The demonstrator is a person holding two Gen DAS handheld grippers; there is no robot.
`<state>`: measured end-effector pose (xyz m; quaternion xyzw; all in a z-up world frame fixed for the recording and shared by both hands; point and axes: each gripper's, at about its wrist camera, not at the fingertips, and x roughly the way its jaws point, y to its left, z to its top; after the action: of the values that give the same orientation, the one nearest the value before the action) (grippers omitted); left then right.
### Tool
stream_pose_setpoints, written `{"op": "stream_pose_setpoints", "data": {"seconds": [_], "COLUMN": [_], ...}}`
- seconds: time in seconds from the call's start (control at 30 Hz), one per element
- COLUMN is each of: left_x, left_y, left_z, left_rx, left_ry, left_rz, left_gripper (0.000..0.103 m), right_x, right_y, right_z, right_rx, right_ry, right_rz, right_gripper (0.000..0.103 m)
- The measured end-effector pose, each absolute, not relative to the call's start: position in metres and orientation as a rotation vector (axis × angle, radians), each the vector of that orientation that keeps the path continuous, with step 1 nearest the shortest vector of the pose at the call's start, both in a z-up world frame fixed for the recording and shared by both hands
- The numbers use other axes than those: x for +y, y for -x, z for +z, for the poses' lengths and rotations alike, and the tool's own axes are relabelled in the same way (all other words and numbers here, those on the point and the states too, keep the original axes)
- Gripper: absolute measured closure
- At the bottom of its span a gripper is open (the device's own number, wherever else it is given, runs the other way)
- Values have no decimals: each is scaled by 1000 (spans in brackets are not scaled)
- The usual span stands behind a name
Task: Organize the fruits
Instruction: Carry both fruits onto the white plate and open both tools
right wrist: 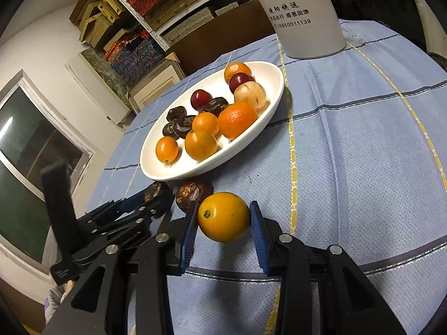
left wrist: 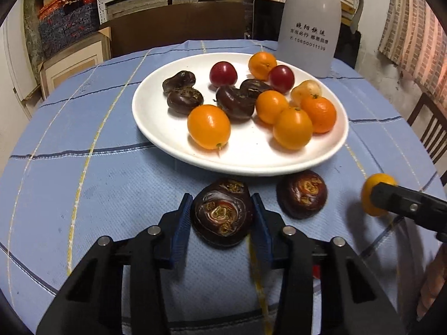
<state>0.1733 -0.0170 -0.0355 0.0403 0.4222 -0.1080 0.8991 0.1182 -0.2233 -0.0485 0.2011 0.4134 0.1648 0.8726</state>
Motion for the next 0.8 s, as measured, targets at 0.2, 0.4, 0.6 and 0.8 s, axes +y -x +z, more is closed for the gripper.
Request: {"op": "stream_pose_setpoints", "data": {"seconds": [0.2,0.4,0.6,0.8], "left_x": [-4,7,3,-7], "left_y": [-143,-129,-160,-209], "left_z": [-15,30,76,68], "left_rx": [803,700,641,662], "left_ry": [-45,-6,-31,-4], "left_rz": [-213,-205,-179,-178], "left_gripper": [61,61,61,61], "right_x": [-226,-233,-235,-219], "right_y": [-114,-97,-114,-157], "right_z": [-45,-13,42,60], "right_rx": [834,695,627,591], "right_ry": [-405,-378,-360,-370], "right_rz": [329,314,333,351], "right_gripper": [66,66,66,66]}}
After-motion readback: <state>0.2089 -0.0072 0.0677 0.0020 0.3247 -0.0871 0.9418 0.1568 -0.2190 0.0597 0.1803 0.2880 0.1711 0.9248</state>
